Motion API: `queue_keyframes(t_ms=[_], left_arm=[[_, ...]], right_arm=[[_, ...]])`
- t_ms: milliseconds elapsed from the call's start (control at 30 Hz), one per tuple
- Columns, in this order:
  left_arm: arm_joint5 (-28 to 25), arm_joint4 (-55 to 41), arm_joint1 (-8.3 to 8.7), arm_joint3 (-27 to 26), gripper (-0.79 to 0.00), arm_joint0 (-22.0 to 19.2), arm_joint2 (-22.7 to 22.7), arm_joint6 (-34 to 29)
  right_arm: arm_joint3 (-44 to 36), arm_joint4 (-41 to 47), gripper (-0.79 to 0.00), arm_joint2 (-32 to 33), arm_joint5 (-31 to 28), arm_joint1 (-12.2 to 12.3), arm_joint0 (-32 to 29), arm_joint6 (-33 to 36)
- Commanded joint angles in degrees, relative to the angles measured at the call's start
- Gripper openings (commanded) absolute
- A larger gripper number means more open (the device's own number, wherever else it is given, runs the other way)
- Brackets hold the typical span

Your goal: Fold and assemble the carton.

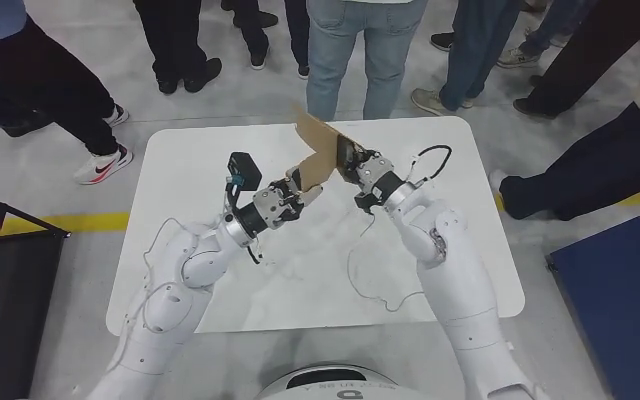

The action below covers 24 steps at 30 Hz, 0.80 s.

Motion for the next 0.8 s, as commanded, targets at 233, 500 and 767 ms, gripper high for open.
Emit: queue_keyframes(t_ms=[233,500,767], left_arm=[[0.8,-1.6,0.19,-0.2,0.000,1.3,-1.0,0.5],[2.3,-8.2,0.73,2.0,0.000,3.7,-4.4,-2.3],[3.7,-16.2,1.28,2.8,0.000,5.4,-7.9,-6.1]], right_arm=[[-4.5,-15.5,-0.785,-1.7,-7.8,0.4,-2.3,3.8],[-4.9,-61.0,-0.785,-6.3,-26.0,1.5,-4.7,7.6],[-3.3,-77.3,-0.785,-6.7,-31.5,2.2,-5.7,10.0]])
